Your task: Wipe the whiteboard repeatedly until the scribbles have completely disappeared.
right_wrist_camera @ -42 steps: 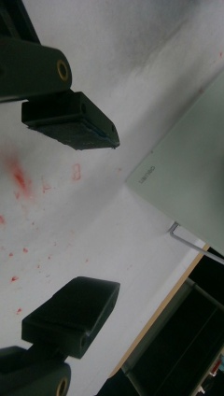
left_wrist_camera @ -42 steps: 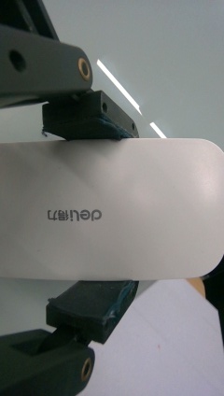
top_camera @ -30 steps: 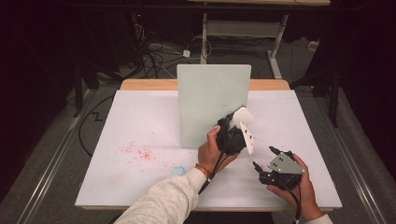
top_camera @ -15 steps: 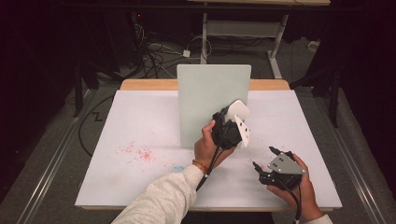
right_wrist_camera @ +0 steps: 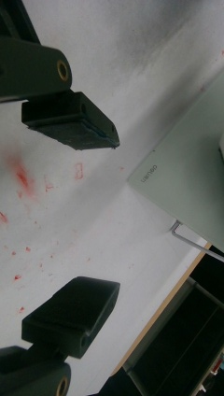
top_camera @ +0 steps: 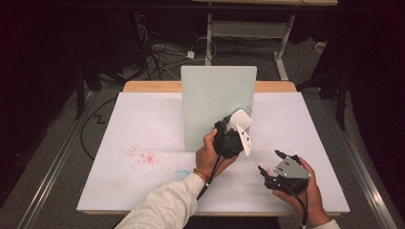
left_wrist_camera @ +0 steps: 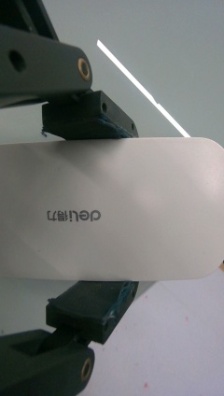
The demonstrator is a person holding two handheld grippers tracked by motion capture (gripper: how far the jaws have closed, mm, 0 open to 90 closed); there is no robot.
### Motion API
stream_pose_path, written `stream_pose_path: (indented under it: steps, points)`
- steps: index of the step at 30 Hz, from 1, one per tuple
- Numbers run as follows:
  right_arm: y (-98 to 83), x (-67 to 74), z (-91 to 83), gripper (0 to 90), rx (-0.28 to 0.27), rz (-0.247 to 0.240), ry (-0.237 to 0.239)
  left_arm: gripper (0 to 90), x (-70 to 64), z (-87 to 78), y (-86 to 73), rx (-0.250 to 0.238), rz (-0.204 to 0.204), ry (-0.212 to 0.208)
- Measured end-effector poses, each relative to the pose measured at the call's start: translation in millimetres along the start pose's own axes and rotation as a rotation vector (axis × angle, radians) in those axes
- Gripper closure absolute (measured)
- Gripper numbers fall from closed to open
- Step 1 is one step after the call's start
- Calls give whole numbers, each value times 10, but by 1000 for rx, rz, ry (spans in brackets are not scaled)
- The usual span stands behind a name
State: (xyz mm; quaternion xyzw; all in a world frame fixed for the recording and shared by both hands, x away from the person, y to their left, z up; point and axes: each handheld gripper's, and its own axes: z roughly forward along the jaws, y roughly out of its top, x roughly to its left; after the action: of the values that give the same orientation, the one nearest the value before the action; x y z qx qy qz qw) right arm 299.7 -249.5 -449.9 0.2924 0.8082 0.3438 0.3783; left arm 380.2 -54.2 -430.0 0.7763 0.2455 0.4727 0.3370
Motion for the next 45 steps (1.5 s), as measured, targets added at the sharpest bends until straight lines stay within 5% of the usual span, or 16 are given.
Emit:
stream_pose_path:
  steps: [9,12,31,45]
  points:
    - [6,14,11,262,3,-6,2,289,406,-105,-100,-10,-89,36]
    - [9,22,22,262,7,-9,5,288,349,-82,-67,-3,-63,68]
    - [-11,2,13,263,4,0,15,287,-10,85,303,-18,7,45]
    - [-41,-48,19,264,8,20,11,286,-260,76,36,28,74,-19]
